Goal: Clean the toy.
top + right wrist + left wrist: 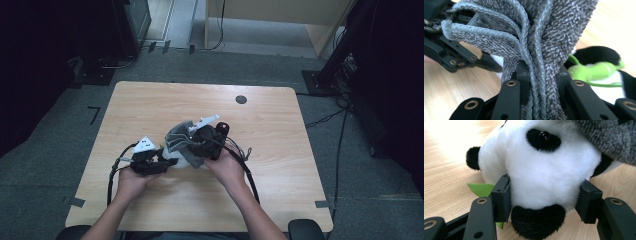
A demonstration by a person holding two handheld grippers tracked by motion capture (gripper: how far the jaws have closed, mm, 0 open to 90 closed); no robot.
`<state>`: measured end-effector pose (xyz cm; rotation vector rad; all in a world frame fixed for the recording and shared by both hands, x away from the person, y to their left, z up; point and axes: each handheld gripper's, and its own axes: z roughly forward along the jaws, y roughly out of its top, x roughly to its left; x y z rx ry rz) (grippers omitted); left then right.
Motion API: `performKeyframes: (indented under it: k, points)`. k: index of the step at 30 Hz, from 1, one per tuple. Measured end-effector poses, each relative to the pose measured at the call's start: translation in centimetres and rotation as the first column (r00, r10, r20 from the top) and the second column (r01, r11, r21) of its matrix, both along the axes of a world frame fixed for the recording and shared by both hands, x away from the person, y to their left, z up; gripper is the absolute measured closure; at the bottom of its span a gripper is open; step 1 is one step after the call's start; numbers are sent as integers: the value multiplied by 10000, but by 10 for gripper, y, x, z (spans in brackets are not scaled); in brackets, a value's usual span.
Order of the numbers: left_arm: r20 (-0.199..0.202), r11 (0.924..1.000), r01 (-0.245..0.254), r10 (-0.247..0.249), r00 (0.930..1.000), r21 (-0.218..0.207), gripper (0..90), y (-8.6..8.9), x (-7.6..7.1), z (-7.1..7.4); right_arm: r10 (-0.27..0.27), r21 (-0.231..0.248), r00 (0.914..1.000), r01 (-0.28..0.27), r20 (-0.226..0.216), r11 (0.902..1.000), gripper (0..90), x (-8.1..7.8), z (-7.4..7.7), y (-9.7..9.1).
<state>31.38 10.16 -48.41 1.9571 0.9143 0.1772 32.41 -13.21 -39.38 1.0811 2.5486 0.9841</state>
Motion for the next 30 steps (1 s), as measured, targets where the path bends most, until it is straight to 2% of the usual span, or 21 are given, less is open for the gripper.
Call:
performKeyframes:
  k: [9, 12, 14, 18, 20, 21, 22, 23, 25, 28, 30]
  points:
    - [12, 10000, 31, -31, 10000, 51, 405, 0, 0, 0, -407, -89, 9991, 408, 120, 9991, 736, 1, 7, -24]
    - [1, 10000, 27, -27, 10000, 20, 405, 0, 0, 0, -809, -173, 9965, 813, 184, 9965, 739, 2, 11, -40]
    - [2, 10000, 44, -44, 10000, 6, 405, 0, 0, 0, -963, -43, 9953, 963, 87, 9953, 740, 3, 12, -48]
    - [6, 10000, 60, -60, 10000, -14, 403, -1, -1, 0, -1173, -200, 9929, 1176, 181, 9929, 739, 2, 13, -53]
    - [1, 10000, 38, -38, 10000, -11, 403, -2, -2, 0, -1209, -12, 9926, 1210, 139, 9927, 741, 2, 16, -52]
    - [-12, 10000, 22, -22, 10000, -25, 403, -1, -2, 0, -1129, 263, 9936, 1127, 42, 9933, 742, 1, 17, -51]
    - [-12, 10000, 22, -22, 10000, -25, 403, -1, -2, 0, -1129, 263, 9936, 1127, 42, 9933, 742, 1, 17, -51]
    - [-29, 10000, -27, 27, 10000, -87, 403, -1, -2, 0, -1038, 649, 9946, 1035, 11, 9925, 745, -1, 23, -46]
    - [-20, 10000, -32, 32, 10000, -69, 402, -1, -2, 0, -815, 950, 9967, 809, 34, 9922, 745, -2, 30, -37]
    - [14, 10000, -20, 20, 10000, -41, 401, -1, -2, 0, -460, 1042, 9987, 435, 224, 9936, 744, -1, 35, -18]
    - [32, 10000, -15, 15, 10000, -6, 401, -1, -2, 0, -295, 978, 9995, 280, 135, 9948, 743, 1, 33, -4]
